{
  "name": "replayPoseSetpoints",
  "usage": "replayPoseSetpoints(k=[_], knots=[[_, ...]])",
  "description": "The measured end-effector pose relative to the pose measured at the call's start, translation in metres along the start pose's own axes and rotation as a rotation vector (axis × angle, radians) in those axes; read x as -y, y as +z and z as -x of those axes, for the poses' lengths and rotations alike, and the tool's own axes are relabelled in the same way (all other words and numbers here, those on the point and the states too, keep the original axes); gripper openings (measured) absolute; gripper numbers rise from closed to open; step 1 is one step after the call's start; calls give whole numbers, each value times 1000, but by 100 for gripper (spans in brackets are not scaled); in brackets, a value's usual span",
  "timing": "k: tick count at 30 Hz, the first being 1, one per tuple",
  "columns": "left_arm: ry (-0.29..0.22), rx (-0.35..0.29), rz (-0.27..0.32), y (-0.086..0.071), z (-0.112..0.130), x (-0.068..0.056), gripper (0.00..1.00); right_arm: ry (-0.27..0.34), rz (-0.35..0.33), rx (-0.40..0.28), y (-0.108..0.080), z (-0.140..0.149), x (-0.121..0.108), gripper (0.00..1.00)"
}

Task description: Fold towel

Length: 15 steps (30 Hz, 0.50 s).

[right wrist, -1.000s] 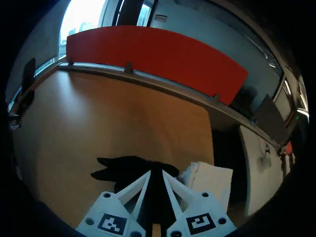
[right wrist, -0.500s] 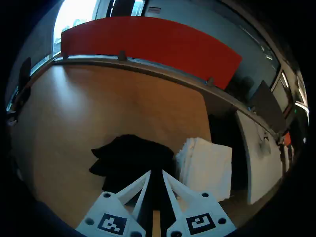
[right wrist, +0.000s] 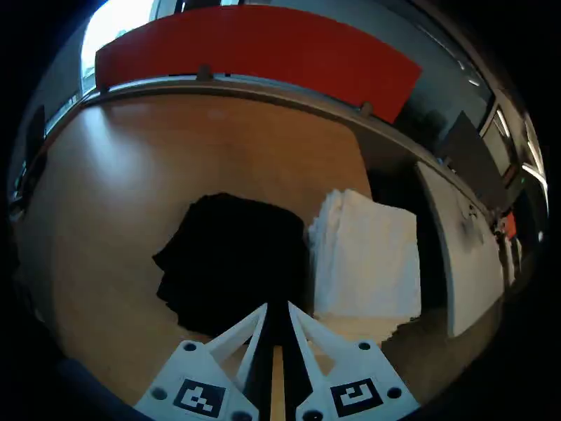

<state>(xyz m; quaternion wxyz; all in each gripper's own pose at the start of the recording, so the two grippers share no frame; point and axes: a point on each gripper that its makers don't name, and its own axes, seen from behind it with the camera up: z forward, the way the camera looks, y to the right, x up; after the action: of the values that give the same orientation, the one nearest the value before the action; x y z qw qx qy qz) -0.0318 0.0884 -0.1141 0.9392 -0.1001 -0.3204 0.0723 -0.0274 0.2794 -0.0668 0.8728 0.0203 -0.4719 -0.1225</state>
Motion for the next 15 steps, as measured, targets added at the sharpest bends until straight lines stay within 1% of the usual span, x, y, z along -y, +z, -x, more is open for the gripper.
replayPoseSetpoints(k=[8, 15], knots=[[1, -1, -1, -1, -1, -1, 100, -1, 5, 44, 3, 16, -4, 5], [4, 0, 0, -1, 0, -2, 100, 10, 9, 72, 7, 23, -6, 5]])
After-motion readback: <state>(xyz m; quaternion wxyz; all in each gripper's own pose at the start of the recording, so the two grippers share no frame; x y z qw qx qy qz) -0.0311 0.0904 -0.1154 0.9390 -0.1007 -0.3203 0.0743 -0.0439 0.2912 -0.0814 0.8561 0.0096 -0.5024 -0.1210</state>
